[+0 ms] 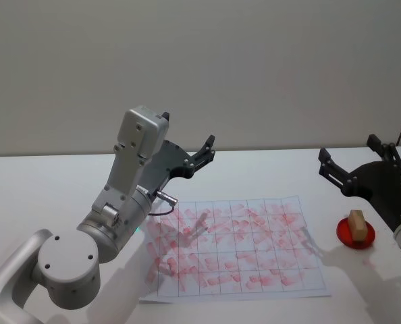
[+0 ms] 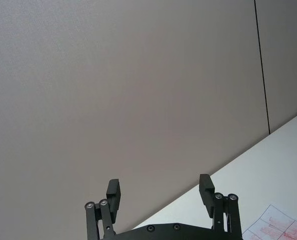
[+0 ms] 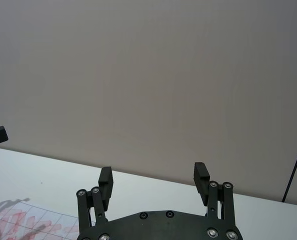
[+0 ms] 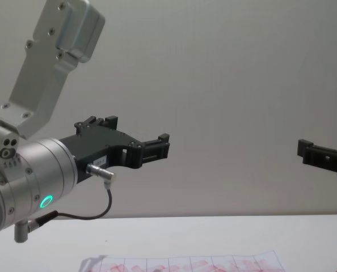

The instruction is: Use the one hand to pick up the stamp and affix it onto the A4 paper.

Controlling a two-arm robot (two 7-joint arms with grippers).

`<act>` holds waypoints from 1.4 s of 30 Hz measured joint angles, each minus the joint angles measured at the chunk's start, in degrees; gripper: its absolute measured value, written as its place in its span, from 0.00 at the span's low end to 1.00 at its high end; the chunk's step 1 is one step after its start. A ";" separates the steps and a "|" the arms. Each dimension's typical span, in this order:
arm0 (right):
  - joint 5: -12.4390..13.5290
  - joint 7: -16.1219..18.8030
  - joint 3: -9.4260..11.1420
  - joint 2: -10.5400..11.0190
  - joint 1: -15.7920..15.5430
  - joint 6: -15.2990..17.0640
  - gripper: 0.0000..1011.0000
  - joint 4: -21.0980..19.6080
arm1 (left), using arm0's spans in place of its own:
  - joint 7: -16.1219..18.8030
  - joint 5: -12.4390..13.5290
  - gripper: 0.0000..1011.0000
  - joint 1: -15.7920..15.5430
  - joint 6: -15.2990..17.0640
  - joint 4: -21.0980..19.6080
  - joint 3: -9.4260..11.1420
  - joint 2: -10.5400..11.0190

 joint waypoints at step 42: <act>0.02 -0.76 -0.15 0.01 -1.05 0.01 0.99 -0.80 | 0.00 0.00 0.99 0.00 0.00 0.00 0.00 0.00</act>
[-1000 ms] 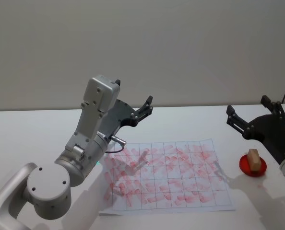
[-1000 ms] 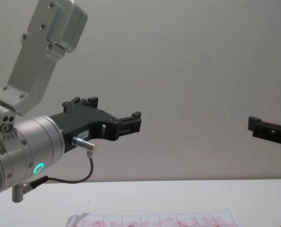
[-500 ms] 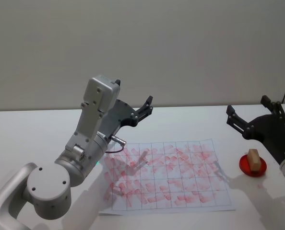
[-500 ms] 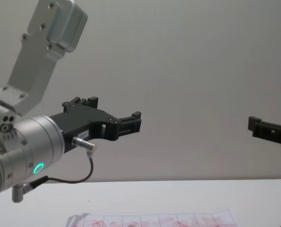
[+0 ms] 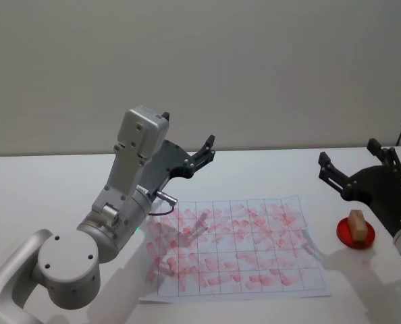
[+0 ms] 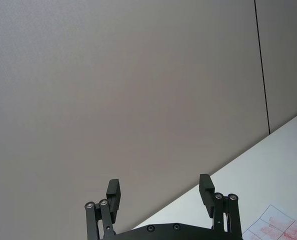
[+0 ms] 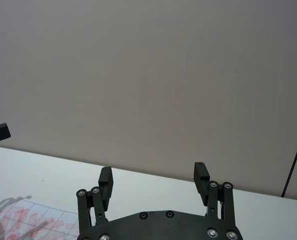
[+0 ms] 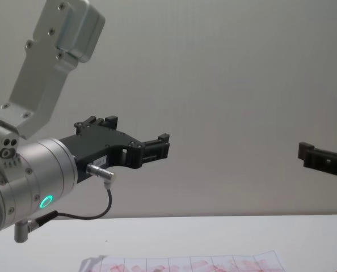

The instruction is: Use the one hand to pick up the stamp and affix it onto the A4 paper.

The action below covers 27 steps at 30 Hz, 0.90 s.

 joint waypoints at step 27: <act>0.57 -11.98 0.29 -1.10 -4.81 8.43 0.99 -3.17 | 0.00 0.00 0.99 0.00 0.00 0.00 0.00 0.00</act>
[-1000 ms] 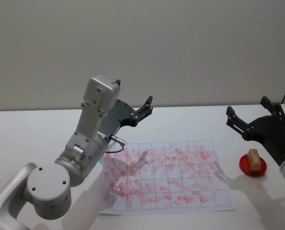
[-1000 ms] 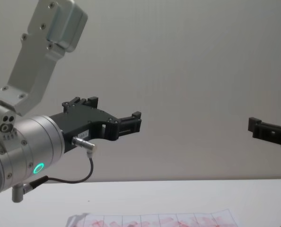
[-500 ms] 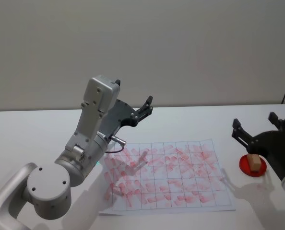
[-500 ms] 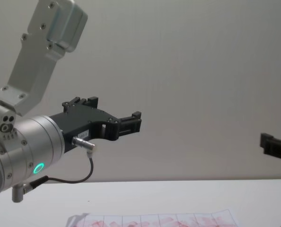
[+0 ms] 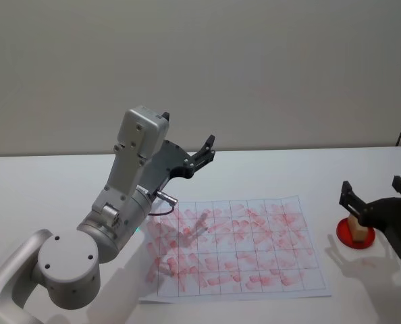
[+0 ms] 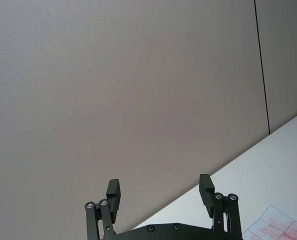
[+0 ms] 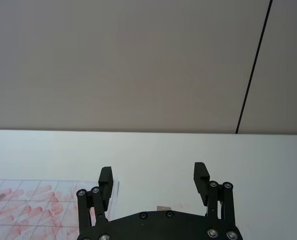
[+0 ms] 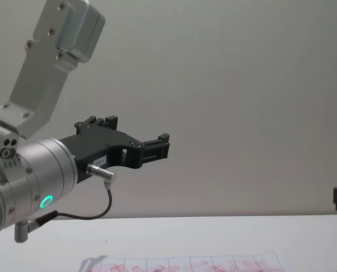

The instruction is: Use the one hand to pick up the stamp and affix it onto the A4 paper.

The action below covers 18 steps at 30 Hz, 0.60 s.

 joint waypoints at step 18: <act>1.80 0.03 0.26 -2.06 1.38 4.91 0.99 5.31 | 0.00 0.00 0.99 0.00 0.00 0.00 0.00 0.00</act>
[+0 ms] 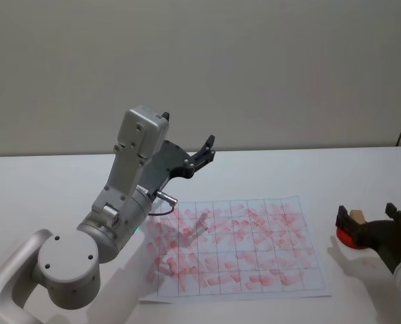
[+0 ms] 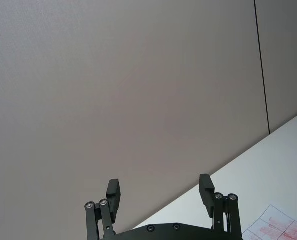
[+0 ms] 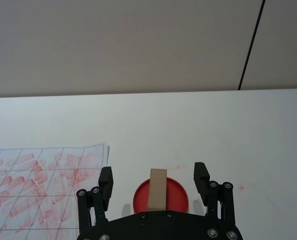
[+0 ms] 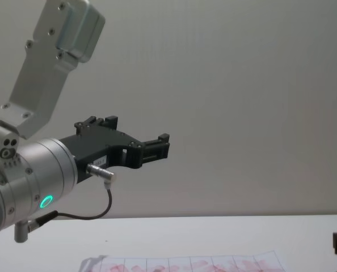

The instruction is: Use the one hand to pick up the stamp and affix it onto the A4 paper.

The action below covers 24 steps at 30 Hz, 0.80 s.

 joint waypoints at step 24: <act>-1.46 -0.84 0.17 -1.60 1.37 4.15 0.93 3.57 | 0.00 0.00 0.99 0.00 0.00 0.00 0.00 0.00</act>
